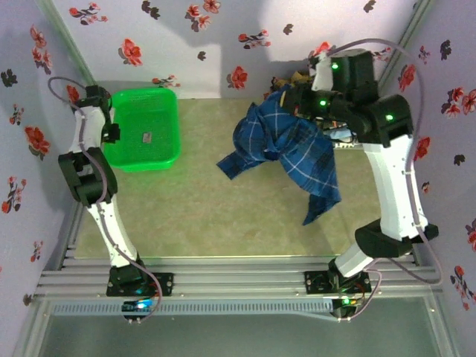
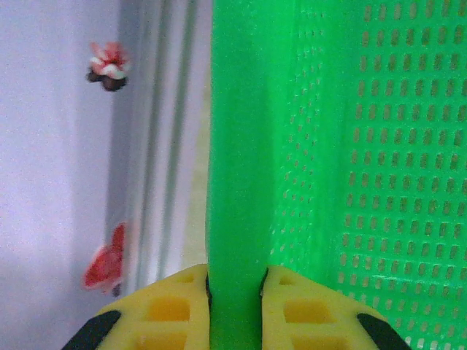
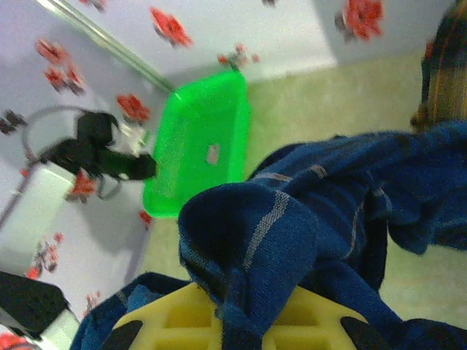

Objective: Fold and stack the long sleeve shirts

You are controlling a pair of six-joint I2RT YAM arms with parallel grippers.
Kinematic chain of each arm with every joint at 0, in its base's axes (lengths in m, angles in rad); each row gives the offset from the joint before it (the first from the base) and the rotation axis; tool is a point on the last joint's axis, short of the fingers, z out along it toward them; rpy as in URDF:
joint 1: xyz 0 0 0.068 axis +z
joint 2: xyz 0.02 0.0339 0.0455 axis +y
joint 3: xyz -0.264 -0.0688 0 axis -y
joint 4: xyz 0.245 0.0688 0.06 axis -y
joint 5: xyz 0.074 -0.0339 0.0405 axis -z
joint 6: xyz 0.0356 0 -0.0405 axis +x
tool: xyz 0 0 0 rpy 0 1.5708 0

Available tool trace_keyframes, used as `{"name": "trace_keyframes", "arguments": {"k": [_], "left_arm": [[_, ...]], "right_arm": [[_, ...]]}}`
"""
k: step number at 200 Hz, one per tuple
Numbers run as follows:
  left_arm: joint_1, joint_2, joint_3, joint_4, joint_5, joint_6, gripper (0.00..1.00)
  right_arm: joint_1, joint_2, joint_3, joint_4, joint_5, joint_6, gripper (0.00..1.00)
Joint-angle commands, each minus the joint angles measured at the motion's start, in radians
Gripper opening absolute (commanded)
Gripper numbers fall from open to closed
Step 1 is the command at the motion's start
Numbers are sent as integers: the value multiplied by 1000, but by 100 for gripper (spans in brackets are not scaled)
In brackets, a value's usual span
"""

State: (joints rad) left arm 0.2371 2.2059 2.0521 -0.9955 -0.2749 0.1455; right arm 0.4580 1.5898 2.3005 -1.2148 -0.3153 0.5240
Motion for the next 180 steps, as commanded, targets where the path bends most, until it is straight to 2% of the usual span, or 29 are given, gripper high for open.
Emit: {"name": "trace_keyframes", "arguments": {"k": [1,9,17,25,38,63,72,95,121,126,156,180], "left_arm": [[54,30,2,6,-143,90,4],[60,34,9,10,-150,97,6],[62,33,11,23,-155,101,12],[62,35,24,31,-153,100,22],[59,45,61,28,-155,84,44],[30,45,143,-7,-167,37,67],[12,31,159,-25,-160,2,72],[-48,-44,144,-54,-106,-87,75],[-140,-175,41,-44,-6,-207,76],[-162,-200,20,-44,11,-230,85],[-293,-346,-120,-9,174,-345,87],[-358,-453,-342,115,333,-472,87]], "right_arm": [[20,-1,-95,17,-58,-22,0],[24,2,-139,29,-57,-23,0],[31,13,-173,36,-48,-25,0],[40,27,-202,38,-34,-27,0],[59,60,-246,52,-26,-36,0],[88,143,-288,91,-8,-38,2],[91,179,-287,108,-4,-33,4],[91,261,-271,130,10,-29,14],[94,326,-261,117,1,-52,48],[94,330,-267,114,13,-57,54],[83,282,-367,140,114,-73,69],[63,227,-464,159,152,-66,70]]}}
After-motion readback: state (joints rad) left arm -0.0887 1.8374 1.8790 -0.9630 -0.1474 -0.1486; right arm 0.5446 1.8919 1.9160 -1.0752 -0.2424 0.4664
